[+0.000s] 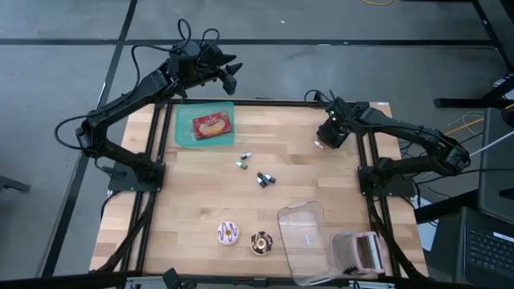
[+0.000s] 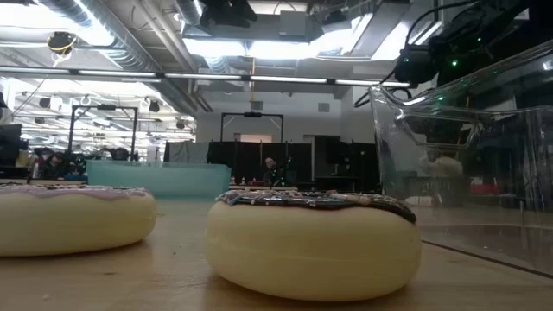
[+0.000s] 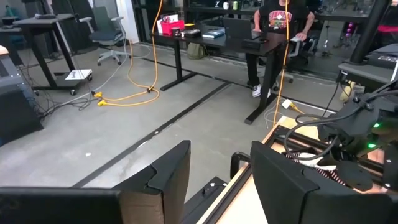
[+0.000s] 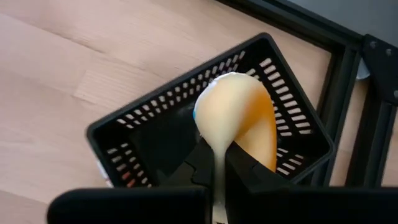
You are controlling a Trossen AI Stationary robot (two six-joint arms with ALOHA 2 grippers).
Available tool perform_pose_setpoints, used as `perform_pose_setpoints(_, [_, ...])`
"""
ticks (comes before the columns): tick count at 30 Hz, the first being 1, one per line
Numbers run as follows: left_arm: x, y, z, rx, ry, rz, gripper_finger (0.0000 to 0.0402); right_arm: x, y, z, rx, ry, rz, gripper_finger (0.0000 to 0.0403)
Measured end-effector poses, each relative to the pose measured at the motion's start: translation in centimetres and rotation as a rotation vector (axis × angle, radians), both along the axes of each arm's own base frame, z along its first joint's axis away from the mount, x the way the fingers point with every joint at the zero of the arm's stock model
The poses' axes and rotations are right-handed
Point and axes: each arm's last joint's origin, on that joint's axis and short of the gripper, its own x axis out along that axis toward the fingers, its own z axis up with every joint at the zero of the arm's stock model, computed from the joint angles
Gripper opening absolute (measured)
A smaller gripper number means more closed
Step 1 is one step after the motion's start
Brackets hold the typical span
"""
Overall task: Pick & Place Food Item
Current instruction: Put the white donut into the black bin
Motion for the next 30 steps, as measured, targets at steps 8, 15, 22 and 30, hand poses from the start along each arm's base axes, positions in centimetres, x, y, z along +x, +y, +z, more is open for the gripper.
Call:
perform_pose_setpoints(8, [0.0, 0.0, -0.2, -0.016, 0.019, -0.001, 0.0164, -0.5, 0.1, -1.2, 0.012, 0.011, -0.009, 0.001])
perform_pose_setpoints(15, [0.0, 0.0, -0.2, -0.016, 0.02, -0.001, 0.0164, -0.3, -0.1, -1.1, -0.005, -0.018, -0.011, 0.0008])
perform_pose_setpoints(22, [0.0, 0.0, -0.3, -0.017, 0.02, -0.002, 0.0164, -0.3, -0.1, -1.1, -0.01, -0.015, -0.014, 0.0008])
perform_pose_setpoints(30, [0.0, 0.0, -0.3, -0.017, 0.02, -0.003, 0.0164, -0.3, -0.1, -1.1, -0.002, -0.013, 0.006, 0.0038])
